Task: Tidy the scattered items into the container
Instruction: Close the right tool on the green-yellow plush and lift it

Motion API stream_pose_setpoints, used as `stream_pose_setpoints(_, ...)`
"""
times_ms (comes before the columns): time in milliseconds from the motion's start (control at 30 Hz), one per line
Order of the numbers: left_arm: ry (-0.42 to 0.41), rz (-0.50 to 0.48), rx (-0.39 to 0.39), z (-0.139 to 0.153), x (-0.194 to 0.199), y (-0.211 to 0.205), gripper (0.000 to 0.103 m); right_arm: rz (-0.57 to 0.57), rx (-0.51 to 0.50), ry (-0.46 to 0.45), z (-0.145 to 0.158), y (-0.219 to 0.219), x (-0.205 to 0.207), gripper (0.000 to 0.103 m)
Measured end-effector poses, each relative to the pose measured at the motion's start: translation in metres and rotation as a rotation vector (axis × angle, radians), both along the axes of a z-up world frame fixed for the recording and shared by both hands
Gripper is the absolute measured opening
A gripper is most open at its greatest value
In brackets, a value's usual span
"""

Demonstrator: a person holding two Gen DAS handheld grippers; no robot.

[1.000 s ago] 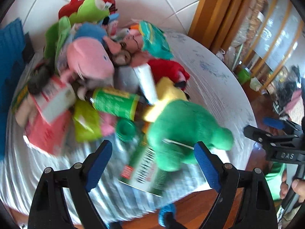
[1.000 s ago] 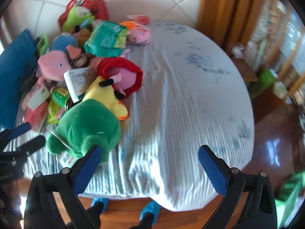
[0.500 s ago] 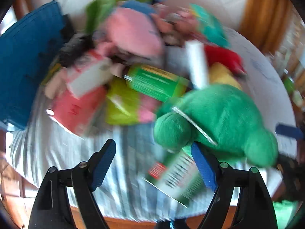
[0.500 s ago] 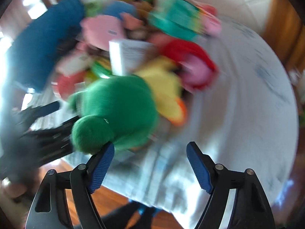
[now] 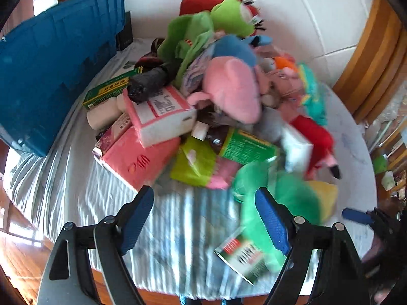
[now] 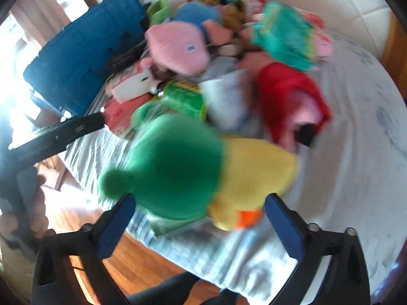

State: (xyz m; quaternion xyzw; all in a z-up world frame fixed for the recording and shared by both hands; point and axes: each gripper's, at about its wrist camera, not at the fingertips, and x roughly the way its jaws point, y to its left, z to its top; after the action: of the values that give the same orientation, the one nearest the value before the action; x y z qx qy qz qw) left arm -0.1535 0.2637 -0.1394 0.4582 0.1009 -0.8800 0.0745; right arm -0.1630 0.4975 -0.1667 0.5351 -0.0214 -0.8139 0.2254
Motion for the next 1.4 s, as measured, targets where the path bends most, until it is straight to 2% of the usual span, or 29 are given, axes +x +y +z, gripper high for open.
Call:
stream_pose_setpoints(67, 0.009, 0.0, -0.004, 0.004, 0.011, 0.019, 0.089, -0.028, 0.005, 0.015, 0.001, 0.027, 0.003, 0.103)
stream_pose_setpoints(200, -0.025, -0.026, -0.034, -0.008, 0.02, 0.061, 0.089, -0.058, -0.015, -0.011, -0.012, 0.065, 0.004, 0.103)
stream_pose_setpoints(333, -0.061, -0.06, -0.062, -0.026, 0.024, 0.086, 0.089, -0.032, -0.028, -0.045, -0.032, 0.071, 0.006, 0.103)
stream_pose_setpoints(433, -0.078, -0.091, -0.139, -0.043, 0.024, 0.101, 0.089, 0.009, -0.01, -0.041, -0.045, 0.062, 0.009, 0.103)
stream_pose_setpoints(567, -0.087, -0.101, -0.15, -0.066, 0.015, 0.101, 0.089, 0.062, 0.023, -0.013, -0.062, 0.047, 0.007, 0.103)
stream_pose_setpoints(667, -0.03, -0.106, -0.156, -0.072, 0.009, 0.094, 0.089, 0.071, 0.003, 0.022, -0.073, 0.043, 0.001, 0.103)
stream_pose_setpoints(733, 0.005, -0.136, -0.148, -0.075, 0.005, 0.091, 0.094, 0.056, 0.01, 0.053, -0.08, 0.04, -0.006, 0.103)
stream_pose_setpoints(800, 0.039, -0.171, -0.172, -0.078, 0.004, 0.091, 0.1, 0.047, 0.004, 0.076, -0.085, 0.038, -0.011, 0.103)
stream_pose_setpoints(900, 0.085, -0.232, -0.191, -0.082, 0.001, 0.095, 0.101, 0.018, -0.017, 0.139, -0.088, 0.034, -0.017, 0.103)
stream_pose_setpoints(1000, 0.102, -0.268, -0.254, -0.082, -0.004, 0.101, 0.099, -0.001, 0.002, 0.178, -0.093, 0.029, -0.028, 0.102)
stream_pose_setpoints(1067, 0.105, -0.29, -0.215, -0.081, -0.002, 0.098, 0.099, -0.004, -0.032, 0.172, -0.096, 0.031, -0.037, 0.102)
stream_pose_setpoints(1167, 0.096, -0.278, -0.247, -0.084, -0.012, 0.097, 0.099, 0.021, -0.034, 0.179, -0.092, 0.028, -0.039, 0.095)
stream_pose_setpoints(1233, 0.067, -0.274, -0.245, -0.09, -0.028, 0.097, 0.101, 0.037, -0.013, 0.18, -0.093, 0.027, -0.044, 0.095)
stream_pose_setpoints(1333, 0.083, -0.281, -0.186, -0.094, -0.039, 0.09, 0.1, 0.048, -0.014, 0.186, -0.097, 0.024, -0.055, 0.095)
stream_pose_setpoints(1367, 0.094, -0.295, -0.16, -0.094, -0.04, 0.089, 0.095, 0.057, -0.017, 0.186, -0.095, 0.021, -0.057, 0.087)
stream_pose_setpoints(1400, 0.098, -0.317, -0.129, -0.093, -0.042, 0.09, 0.083, 0.079, -0.028, 0.187, -0.092, 0.019, -0.057, 0.064)
